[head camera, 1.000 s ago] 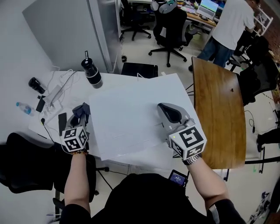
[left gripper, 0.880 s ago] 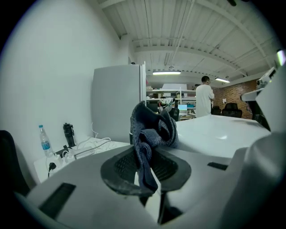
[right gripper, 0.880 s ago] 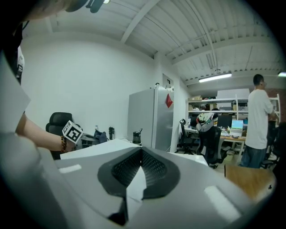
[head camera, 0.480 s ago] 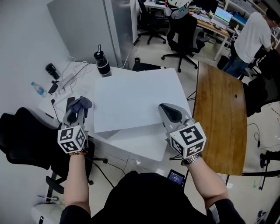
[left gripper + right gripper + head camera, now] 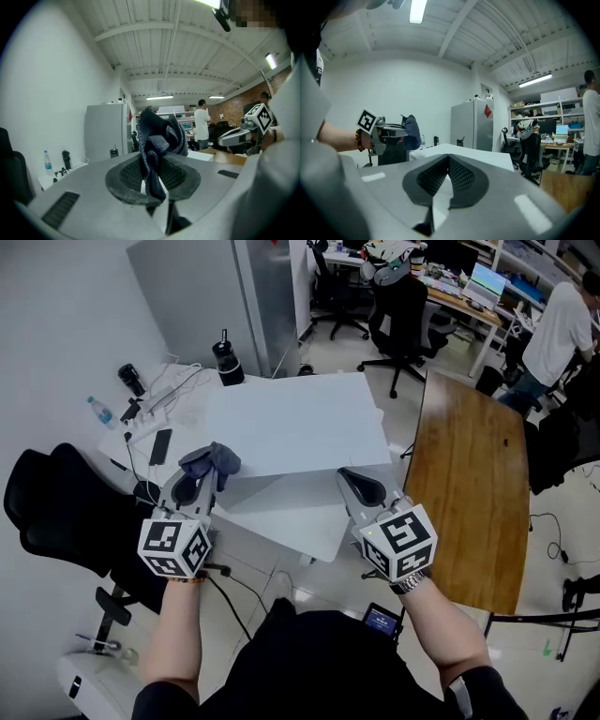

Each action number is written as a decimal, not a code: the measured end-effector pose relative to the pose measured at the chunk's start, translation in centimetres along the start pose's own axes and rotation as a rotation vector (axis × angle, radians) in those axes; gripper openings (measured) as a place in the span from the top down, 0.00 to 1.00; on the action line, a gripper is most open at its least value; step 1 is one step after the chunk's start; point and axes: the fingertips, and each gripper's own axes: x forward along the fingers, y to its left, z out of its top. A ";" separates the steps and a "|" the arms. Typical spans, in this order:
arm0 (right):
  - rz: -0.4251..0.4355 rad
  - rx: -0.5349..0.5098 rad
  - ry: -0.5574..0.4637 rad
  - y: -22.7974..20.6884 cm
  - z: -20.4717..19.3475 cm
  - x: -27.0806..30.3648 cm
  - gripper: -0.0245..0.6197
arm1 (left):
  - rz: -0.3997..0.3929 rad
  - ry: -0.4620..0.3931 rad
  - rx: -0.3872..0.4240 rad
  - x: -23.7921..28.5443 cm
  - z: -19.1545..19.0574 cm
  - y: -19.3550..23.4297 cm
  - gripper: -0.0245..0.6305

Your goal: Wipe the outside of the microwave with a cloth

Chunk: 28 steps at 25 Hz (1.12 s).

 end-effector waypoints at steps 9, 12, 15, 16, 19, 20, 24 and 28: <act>0.026 -0.003 -0.002 2.0 -1.2 -4.3 0.96 | -0.219 0.014 -0.077 -1.7 -0.1 -12.6 0.86; 0.032 -0.005 -0.004 2.6 -1.4 -5.2 0.96 | -0.257 0.022 -0.080 -2.2 -0.2 -15.2 0.86; 0.034 -0.009 -0.003 3.2 -1.6 -5.9 0.96 | -0.280 0.027 -0.081 -2.8 -0.4 -16.8 0.86; 0.034 -0.009 -0.003 3.4 -1.6 -6.1 0.96 | -0.285 0.030 -0.081 -3.0 -0.4 -17.2 0.86; 0.032 -0.005 -0.003 4.0 -1.8 -6.7 0.96 | -0.297 0.039 -0.080 -3.6 -0.8 -18.1 0.86; 0.032 -0.003 -0.003 4.2 -2.0 -6.9 0.96 | -0.301 0.041 -0.080 -3.8 -0.9 -18.4 0.86; 0.033 -0.004 -0.001 5.0 -2.2 -7.6 0.96 | -0.312 0.048 -0.080 -4.6 -1.1 -19.3 0.86; 0.037 -0.015 -0.009 5.8 -2.2 -8.0 0.96 | -0.305 0.048 -0.078 -5.2 -1.2 -19.4 0.86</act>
